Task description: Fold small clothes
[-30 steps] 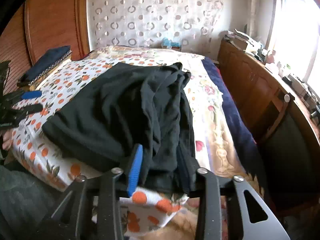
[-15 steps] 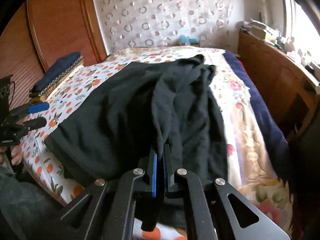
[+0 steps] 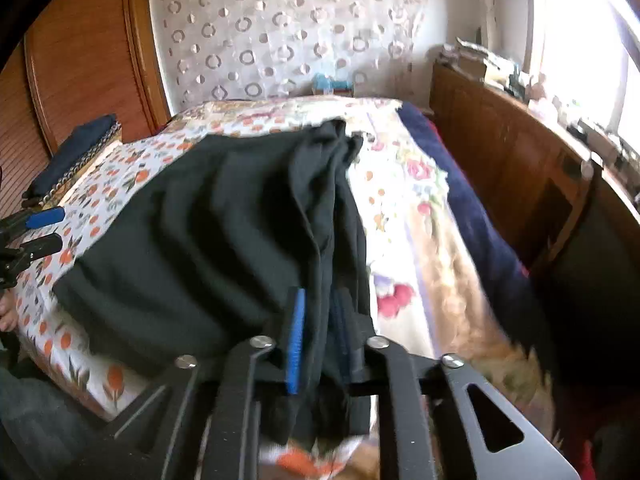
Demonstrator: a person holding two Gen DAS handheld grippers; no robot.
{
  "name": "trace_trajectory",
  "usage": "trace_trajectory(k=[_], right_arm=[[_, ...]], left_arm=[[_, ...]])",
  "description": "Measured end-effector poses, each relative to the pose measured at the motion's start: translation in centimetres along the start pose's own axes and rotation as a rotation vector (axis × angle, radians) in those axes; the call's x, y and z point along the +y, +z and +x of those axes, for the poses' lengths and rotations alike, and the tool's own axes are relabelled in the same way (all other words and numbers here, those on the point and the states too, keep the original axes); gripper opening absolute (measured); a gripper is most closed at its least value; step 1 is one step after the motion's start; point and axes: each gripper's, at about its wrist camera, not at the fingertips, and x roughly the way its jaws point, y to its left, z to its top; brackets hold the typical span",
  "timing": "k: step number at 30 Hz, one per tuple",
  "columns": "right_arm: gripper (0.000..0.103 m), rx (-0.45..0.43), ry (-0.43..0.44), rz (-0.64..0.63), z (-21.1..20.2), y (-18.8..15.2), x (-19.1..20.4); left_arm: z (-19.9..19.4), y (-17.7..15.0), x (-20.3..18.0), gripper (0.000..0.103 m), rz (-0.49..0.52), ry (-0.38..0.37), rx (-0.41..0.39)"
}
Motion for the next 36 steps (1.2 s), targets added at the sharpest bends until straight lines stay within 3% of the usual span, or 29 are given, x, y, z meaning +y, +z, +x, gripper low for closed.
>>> trace_trajectory(k=[1, 3, 8, 14, 15, 16, 17, 18, 21, 27, 29, 30, 31, 33, 36], right_arm=[[0.032, -0.013, 0.006, -0.006, 0.1, 1.0, 0.1], [0.041, -0.038, 0.017, -0.012, 0.7, 2.7, 0.1], [0.041, -0.05, 0.06, -0.029, 5.5, 7.5, 0.3], [0.04, 0.008, 0.078, -0.048, 11.9, 11.0, -0.7], [0.038, 0.015, 0.08, -0.053, 12.4, 11.1, -0.8], [0.019, 0.02, 0.089, -0.062, 12.9, 11.2, -0.9], [0.007, 0.024, 0.102, -0.073, 13.2, 11.2, -1.1], [0.004, 0.011, 0.093, -0.079, 13.0, 11.3, -1.3], [0.004, -0.045, 0.015, -0.059, 11.6, 11.5, -2.7], [0.004, -0.003, 0.021, -0.022, 12.4, 11.3, -4.4], [0.011, -0.003, -0.004, -0.035, 12.7, 11.8, -3.9], [0.023, -0.007, -0.02, -0.034, 12.7, 12.4, -3.8], [0.043, -0.009, -0.024, -0.03, 13.1, 12.8, -3.9], [0.066, -0.009, -0.012, -0.008, 14.1, 13.5, -4.1], [0.067, 0.032, 0.017, 0.011, 16.4, 14.0, -4.3]], left_arm=[[0.4, 0.7, 0.2, 0.073, 0.01, 0.007, 0.0], [1.2, 1.9, 0.7, 0.073, 0.022, 0.021, -0.003], [3.2, 4.5, 2.1, 0.078, -0.002, 0.008, -0.002], [6.2, 6.4, 3.6, 0.081, -0.027, -0.013, 0.031], [6.8, 6.6, 3.9, 0.081, -0.029, -0.013, 0.04], [7.3, 6.7, 4.1, 0.081, -0.031, -0.014, 0.05], [7.9, 6.9, 4.4, 0.081, -0.034, -0.014, 0.059], [8.4, 7.0, 4.6, 0.081, -0.035, -0.013, 0.068], [9.9, 7.7, 5.5, 0.081, -0.037, -0.006, 0.089], [13.1, 9.3, 6.9, 0.081, -0.026, 0.016, 0.138], [14.1, 10.1, 7.2, 0.081, -0.019, 0.013, 0.146], [14.5, 10.3, 7.2, 0.081, -0.016, 0.011, 0.148], [14.9, 10.7, 7.3, 0.081, -0.011, 0.008, 0.149], [15.9, 11.4, 7.4, 0.081, -0.002, 0.002, 0.154], [17.6, 12.3, 7.6, 0.081, -0.004, -0.013, 0.168]])
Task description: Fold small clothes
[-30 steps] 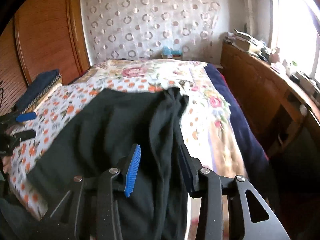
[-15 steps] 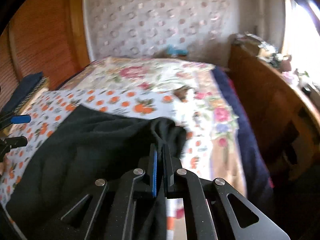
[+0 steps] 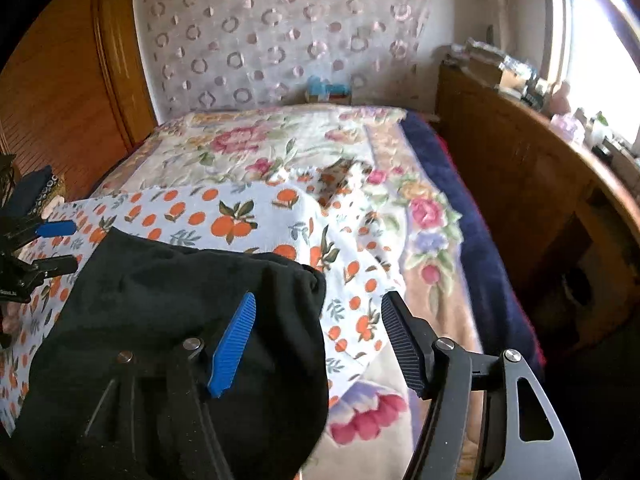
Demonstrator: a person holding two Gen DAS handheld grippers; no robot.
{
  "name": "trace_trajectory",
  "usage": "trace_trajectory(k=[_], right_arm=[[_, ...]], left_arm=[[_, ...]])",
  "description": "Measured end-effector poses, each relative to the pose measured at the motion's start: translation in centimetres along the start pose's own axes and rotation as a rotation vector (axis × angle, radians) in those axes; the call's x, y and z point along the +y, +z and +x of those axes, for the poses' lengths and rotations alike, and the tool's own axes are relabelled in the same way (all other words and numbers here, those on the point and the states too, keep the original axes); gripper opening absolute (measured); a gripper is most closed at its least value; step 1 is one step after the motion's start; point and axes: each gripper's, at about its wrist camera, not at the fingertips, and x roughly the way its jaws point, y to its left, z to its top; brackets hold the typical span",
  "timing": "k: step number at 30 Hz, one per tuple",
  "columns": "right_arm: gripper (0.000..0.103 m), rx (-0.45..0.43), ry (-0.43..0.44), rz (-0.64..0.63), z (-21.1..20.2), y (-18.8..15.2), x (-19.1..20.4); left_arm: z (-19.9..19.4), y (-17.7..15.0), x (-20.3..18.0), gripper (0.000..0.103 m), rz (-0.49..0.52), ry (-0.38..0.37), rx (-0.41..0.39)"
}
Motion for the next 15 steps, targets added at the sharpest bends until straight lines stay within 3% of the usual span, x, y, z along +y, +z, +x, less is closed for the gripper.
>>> trace_trajectory(k=[4, 9, 12, 14, 15], right_arm=[[0.067, 0.057, 0.057, 0.015, 2.5, 0.4, -0.6], [0.067, 0.088, 0.183, 0.091, 3.7, 1.2, -2.8], [0.067, 0.092, 0.217, 0.11, 3.9, 1.2, -3.7], [0.061, 0.088, 0.236, 0.11, 3.9, 1.2, -3.9], [0.05, 0.085, 0.259, 0.108, 3.8, 1.2, -3.9]], left_arm=[[1.9, 1.0, 0.6, 0.08, -0.007, 0.0, 0.008], [3.2, 1.4, 0.8, 0.069, -0.02, -0.035, 0.026], [3.5, 1.3, 0.5, 0.059, -0.009, -0.053, 0.025], [3.5, 1.3, 0.3, 0.045, -0.001, -0.066, 0.019], [3.5, 1.3, 0.2, 0.041, 0.001, -0.071, 0.02]])
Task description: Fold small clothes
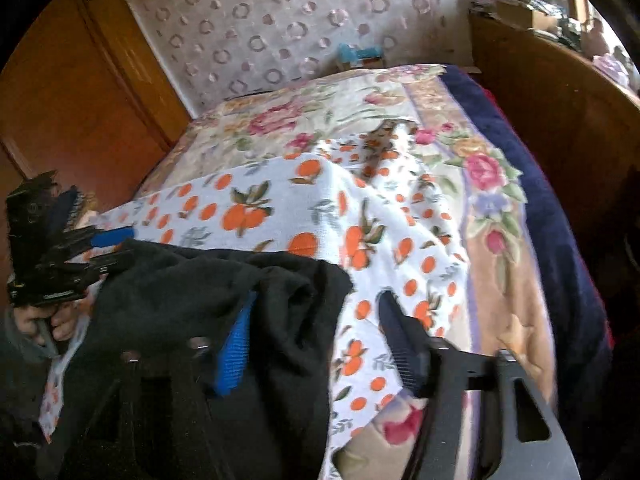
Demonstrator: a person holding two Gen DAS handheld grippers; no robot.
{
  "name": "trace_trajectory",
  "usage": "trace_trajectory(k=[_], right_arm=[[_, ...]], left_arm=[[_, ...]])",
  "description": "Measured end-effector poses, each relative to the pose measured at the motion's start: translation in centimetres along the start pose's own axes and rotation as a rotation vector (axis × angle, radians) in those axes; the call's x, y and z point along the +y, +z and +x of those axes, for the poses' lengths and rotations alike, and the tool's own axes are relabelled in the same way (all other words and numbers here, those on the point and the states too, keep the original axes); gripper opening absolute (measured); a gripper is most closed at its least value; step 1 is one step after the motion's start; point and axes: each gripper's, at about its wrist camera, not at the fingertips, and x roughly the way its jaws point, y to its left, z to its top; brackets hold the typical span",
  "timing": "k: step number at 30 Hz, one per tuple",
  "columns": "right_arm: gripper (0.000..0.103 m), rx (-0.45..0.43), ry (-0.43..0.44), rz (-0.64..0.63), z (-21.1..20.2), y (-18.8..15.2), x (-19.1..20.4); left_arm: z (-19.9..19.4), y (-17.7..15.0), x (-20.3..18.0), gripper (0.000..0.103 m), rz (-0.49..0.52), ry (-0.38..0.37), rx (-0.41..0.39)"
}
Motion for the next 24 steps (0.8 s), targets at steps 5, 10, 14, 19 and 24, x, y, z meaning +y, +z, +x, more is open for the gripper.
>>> trace_trajectory(k=[5, 10, 14, 19, 24], right_arm=[[0.014, -0.021, -0.008, -0.093, -0.7, -0.5, 1.5], [0.008, -0.083, -0.04, -0.152, -1.6, -1.1, 2.4], [0.007, -0.178, -0.03, -0.179, -4.2, -1.6, 3.5], [0.007, -0.275, 0.001, -0.253, -7.2, -1.2, 6.4], [0.007, -0.324, 0.053, -0.319, -7.5, 0.5, 8.8]], left_arm=[[-0.1, 0.1, -0.4, 0.014, 0.004, -0.057, 0.013], [-1.6, 0.0, -1.2, 0.009, 0.005, -0.061, -0.025], [-6.0, 0.4, -2.2, 0.009, 0.005, -0.059, -0.119], [-12.5, 0.1, -1.1, 0.008, -0.057, -0.061, -0.257], [-15.2, -0.7, 2.2, 0.008, -0.153, -0.007, -0.323]])
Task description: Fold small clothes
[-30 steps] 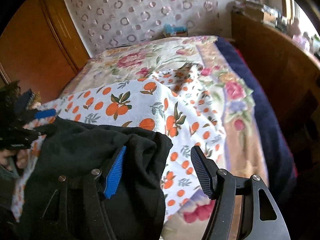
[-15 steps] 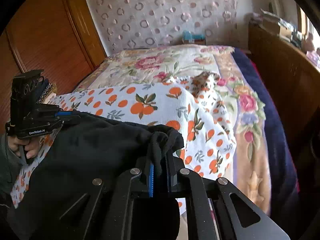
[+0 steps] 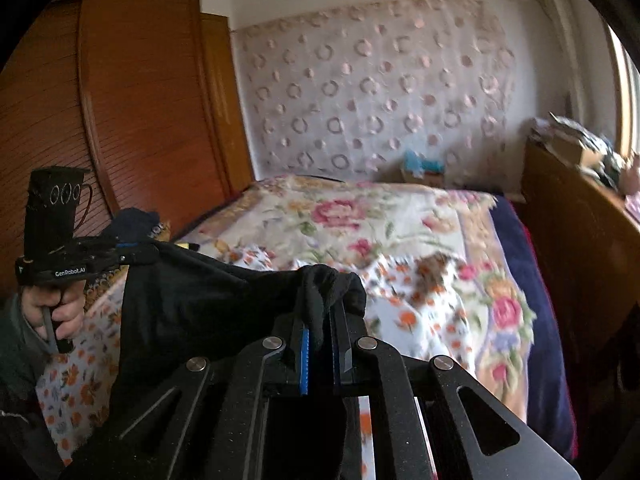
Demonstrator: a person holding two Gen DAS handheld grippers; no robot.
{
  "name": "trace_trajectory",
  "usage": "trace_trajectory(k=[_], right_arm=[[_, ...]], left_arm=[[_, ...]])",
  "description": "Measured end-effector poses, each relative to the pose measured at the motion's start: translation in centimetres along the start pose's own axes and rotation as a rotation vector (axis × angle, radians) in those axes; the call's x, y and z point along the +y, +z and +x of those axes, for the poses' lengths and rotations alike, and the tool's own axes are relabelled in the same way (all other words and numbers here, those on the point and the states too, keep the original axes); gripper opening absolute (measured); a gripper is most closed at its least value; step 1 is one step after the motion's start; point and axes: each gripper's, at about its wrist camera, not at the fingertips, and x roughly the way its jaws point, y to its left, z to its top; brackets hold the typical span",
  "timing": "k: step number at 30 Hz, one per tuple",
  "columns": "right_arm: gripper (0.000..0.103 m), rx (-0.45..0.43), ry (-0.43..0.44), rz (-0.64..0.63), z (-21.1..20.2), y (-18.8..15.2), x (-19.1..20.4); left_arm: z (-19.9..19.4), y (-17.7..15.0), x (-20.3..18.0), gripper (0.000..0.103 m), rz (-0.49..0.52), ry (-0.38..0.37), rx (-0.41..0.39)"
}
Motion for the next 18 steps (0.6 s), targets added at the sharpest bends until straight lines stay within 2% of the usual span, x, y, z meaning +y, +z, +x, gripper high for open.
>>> trace_trajectory(k=[2, 5, 6, 7, 9, 10, 11, 13, 14, 16, 18], right_arm=[[0.007, 0.023, 0.003, -0.009, 2.1, 0.6, -0.1], [0.007, 0.099, -0.031, -0.028, 6.2, 0.6, -0.7], [0.01, 0.152, -0.043, -0.033, 7.9, 0.2, -0.8], [0.018, 0.195, -0.06, -0.031, 8.9, 0.2, -0.9], [0.03, 0.246, -0.116, -0.041, 10.1, -0.7, -1.0], [0.031, 0.25, -0.124, -0.048, 10.1, -1.1, -0.8], [0.031, 0.252, -0.127, -0.05, 9.7, -1.7, -0.8], [0.033, 0.259, -0.151, -0.04, 8.3, -2.9, -0.6], [0.033, 0.261, -0.158, -0.035, 7.4, -3.5, -0.3], [0.033, 0.262, -0.169, -0.013, 5.1, -5.3, 0.0], [0.033, 0.272, -0.18, 0.006, 3.1, -7.1, 0.6]], left_arm=[[0.6, -0.2, 1.4, 0.008, -0.023, 0.047, 0.01], [2.7, -0.9, 2.5, 0.01, -0.017, 0.119, 0.066], [3.2, -1.3, 2.7, 0.01, -0.009, 0.158, 0.081], [3.3, -1.6, 3.0, 0.01, -0.006, 0.171, 0.087], [3.0, -2.3, 3.2, 0.025, -0.008, 0.159, 0.094], [2.6, -2.7, 3.3, 0.04, -0.009, 0.15, 0.09], [2.1, -3.0, 3.4, 0.047, -0.008, 0.147, 0.085], [1.2, -3.9, 3.1, 0.053, 0.011, 0.147, 0.097], [0.9, -4.2, 3.0, 0.062, 0.016, 0.148, 0.1], [-0.3, -5.4, 2.6, 0.071, 0.016, 0.141, 0.098], [-1.1, -6.3, 2.1, 0.073, 0.015, 0.133, 0.104]])
